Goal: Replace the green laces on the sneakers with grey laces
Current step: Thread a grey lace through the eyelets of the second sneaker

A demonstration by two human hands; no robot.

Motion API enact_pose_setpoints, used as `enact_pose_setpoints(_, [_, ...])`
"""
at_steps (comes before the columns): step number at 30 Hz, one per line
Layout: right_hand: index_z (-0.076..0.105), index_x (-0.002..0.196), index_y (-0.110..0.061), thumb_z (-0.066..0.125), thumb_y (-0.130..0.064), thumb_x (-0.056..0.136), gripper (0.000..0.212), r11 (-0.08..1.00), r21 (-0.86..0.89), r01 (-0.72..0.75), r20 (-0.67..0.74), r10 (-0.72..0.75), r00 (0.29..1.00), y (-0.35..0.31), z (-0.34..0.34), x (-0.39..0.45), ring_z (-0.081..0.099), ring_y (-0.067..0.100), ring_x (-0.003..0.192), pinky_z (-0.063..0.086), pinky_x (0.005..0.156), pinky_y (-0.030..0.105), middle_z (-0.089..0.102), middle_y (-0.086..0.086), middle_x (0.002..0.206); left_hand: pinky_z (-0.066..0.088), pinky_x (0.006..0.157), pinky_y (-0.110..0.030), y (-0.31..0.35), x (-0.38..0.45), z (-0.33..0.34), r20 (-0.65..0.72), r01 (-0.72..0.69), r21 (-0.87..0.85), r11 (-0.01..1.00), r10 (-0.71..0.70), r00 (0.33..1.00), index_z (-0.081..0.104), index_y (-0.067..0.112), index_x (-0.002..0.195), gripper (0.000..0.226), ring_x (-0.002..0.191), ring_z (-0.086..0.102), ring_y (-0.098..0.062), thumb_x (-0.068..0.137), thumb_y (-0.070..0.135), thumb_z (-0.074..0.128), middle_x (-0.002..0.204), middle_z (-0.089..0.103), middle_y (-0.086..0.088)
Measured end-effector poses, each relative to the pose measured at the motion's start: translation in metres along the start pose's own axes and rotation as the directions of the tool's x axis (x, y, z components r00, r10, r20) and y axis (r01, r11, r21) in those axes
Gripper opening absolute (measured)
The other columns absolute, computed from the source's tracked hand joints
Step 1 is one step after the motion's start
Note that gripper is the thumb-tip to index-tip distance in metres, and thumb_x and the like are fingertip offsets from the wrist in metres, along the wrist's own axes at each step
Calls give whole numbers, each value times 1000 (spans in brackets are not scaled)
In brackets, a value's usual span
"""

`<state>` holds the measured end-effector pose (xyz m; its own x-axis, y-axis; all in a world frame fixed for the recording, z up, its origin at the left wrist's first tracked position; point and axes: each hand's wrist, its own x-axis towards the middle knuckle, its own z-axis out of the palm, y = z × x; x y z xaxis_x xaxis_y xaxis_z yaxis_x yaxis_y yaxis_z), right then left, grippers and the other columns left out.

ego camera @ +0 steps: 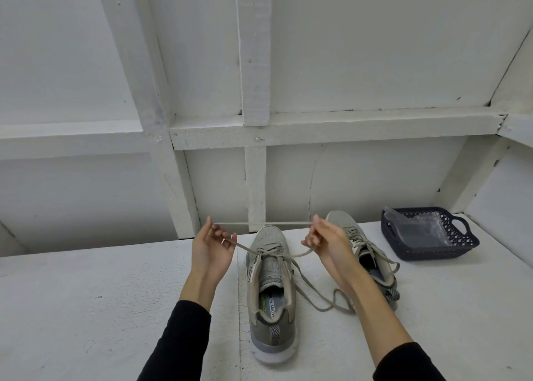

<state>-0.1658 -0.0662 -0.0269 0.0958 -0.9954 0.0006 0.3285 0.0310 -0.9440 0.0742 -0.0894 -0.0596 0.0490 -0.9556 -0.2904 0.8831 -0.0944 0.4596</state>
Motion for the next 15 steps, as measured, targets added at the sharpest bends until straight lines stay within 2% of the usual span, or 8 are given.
enact_pose_setpoints(1, [53,78,-7,47,-23,99,27,997,78,-1,-23,3,1000,-2,-1,1,40,13,56,46,76,30,39,-2,55,41,93,-29,1,1,-2,-14,-7,-41,999,7,1000,53,20,63,34,61,42,-10,93,34,59,60,42,7])
enact_pose_setpoints(3, [57,87,-3,45,-18,101,24,997,76,-5,-63,10,998,-5,-3,2,39,12,54,44,65,26,37,-2,56,41,92,-28,2,2,-5,-36,-18,-71,997,16,999,54,20,65,33,60,42,-9,93,35,58,60,42,8])
enact_pose_setpoints(7, [59,104,-4,41,-11,103,20,985,-160,-66,-110,48,993,0,-9,3,41,9,52,38,50,21,48,1,66,37,75,-21,5,4,-9,-44,-41,-57,998,38,998,60,21,65,32,55,35,-7,93,36,58,60,35,8])
enact_pose_setpoints(9, [57,101,-5,44,-12,102,16,943,-315,-104,-120,70,990,4,-9,3,43,9,52,37,47,19,55,2,70,35,71,-20,8,5,-9,-44,-58,-39,998,57,997,60,22,69,28,55,34,-6,93,36,59,60,35,9])
enact_pose_setpoints(11, [58,95,-5,48,-15,101,16,893,-429,-136,-102,102,990,10,-8,5,40,9,51,33,45,17,56,1,67,37,73,-21,11,4,-8,-44,-81,-45,996,79,996,59,23,72,25,56,37,-6,93,36,59,59,37,10])
enact_pose_setpoints(15, [63,85,-6,59,-27,95,24,781,-617,-98,-57,79,995,19,-8,7,37,5,49,29,46,13,51,-8,56,41,79,-22,19,2,-5,-54,-107,-80,991,103,993,62,22,70,27,59,44,-5,94,35,59,61,46,10])
